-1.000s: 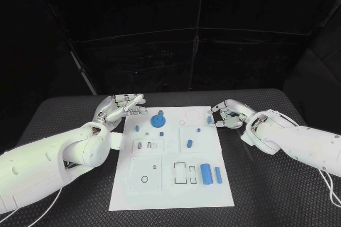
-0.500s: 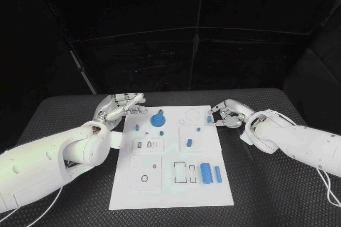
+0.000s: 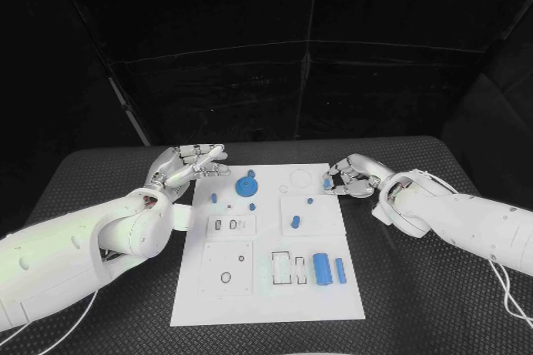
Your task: Assemble the parts on the task board
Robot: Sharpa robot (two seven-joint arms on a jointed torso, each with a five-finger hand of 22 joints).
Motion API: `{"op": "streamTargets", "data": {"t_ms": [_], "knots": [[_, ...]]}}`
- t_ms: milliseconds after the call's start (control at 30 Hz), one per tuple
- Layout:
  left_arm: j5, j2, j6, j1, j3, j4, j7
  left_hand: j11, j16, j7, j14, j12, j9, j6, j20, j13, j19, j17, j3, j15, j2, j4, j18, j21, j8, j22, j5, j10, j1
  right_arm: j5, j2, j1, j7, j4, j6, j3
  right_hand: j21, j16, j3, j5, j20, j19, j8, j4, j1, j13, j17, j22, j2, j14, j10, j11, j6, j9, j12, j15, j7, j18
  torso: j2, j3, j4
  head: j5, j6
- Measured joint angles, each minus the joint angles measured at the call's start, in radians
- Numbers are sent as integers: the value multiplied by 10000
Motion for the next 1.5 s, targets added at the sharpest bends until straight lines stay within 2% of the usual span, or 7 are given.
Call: {"op": "streamTargets", "data": {"t_ms": [500, 700, 900, 967, 1167, 1300, 1500], "knots": [[0, -10, 12, 0, 0, 9, -8, 0, 0, 0, 0, 0, 0, 0, 0, 0, 0, 10, 0, 0, 47, 0, 1, 0, 0, 1, 0, 0, 47, -4, 63, -1, -64, -62, 77, 0, 0, 0, 126, -58, -73, -2, 38, -126, 121, 65, -2, 34, 119, -16, 38, -38, 212, -1, 66, -15, -47, -1, -3, 7, 0, -22, -47], [0, -18, 19, 0, 0, 10, -13, 0, 0, 0, 0, 0, 0, 0, 0, 0, 0, 10, 0, 0, 47, 0, 1, 0, 0, 2, 0, 0, 47, -31, 70, -1, -117, -70, 87, 0, 0, 0, 195, -144, -103, 29, 79, -194, 188, 70, -2, 74, 186, -12, 55, -54, 283, -2, 67, -81, -79, -1, -3, 9, 0, -16, -65], [0, -22, 28, 0, 0, 13, -17, 0, 0, 0, 0, 0, 0, 0, 0, 0, 0, 9, 0, 0, 47, 0, 0, 0, 0, -10, 0, 0, 47, -93, 71, -1, -206, -91, 83, 0, 39, 0, 327, -389, -108, 34, 79, -326, 249, 133, -3, 84, 307, -18, 57, -57, 398, -31, 67, -85, -137, -1, -5, 11, 5, -11, -80], [0, -23, 30, 0, 0, 13, -18, 0, 0, 0, 0, 0, 0, 0, 0, 0, 0, 9, 0, 0, 47, 0, 0, 0, 0, -9, 0, 0, 47, -117, 74, -1, -233, -96, 80, 0, 39, 0, 375, -471, -129, 54, 79, -374, 262, 133, -3, 84, 346, 1, 57, -57, 430, -33, 67, -105, -106, -1, -7, 11, 6, -11, -80], [0, -29, 35, 0, 0, 17, -22, 0, 0, 0, 0, 0, 0, 0, 0, 0, 0, 13, 0, 0, 47, 0, 1, 0, 0, -8, 0, 0, 47, -182, 85, -1, -295, -90, 47, 3, 39, 0, 580, -600, -145, 71, 143, -493, 292, 133, -4, 89, 458, -17, 57, -58, 637, -62, 86, -156, -185, -1, -7, 12, 6, -9, -86], [0, -35, 36, 0, 0, 22, -23, 0, 0, 0, 0, 0, 0, 0, 0, 0, 0, 21, 0, 0, 47, 1, 0, 0, 0, -8, 0, 0, 47, -208, 87, -1, -306, -10, -18, 3, 39, 42, 722, -637, -217, 71, 215, -550, 316, 134, -4, 125, 504, 3, 57, -58, 738, -65, 84, -177, -248, -1, -7, 12, 6, -8, -93], [0, -50, 38, 0, 0, 28, -24, 0, 0, 0, 0, 0, 0, 0, 0, 0, 0, 20, 0, 0, 47, 1, 0, 0, 0, -8, 0, 0, 47, -233, 24, -1, -319, 355, -193, 5, 39, 42, 813, -672, -251, 105, 275, -610, 263, 220, -4, 140, 556, -15, 58, -59, 807, -65, 145, -229, -240, -1, -13, 13, 2, 2, -96]]}}
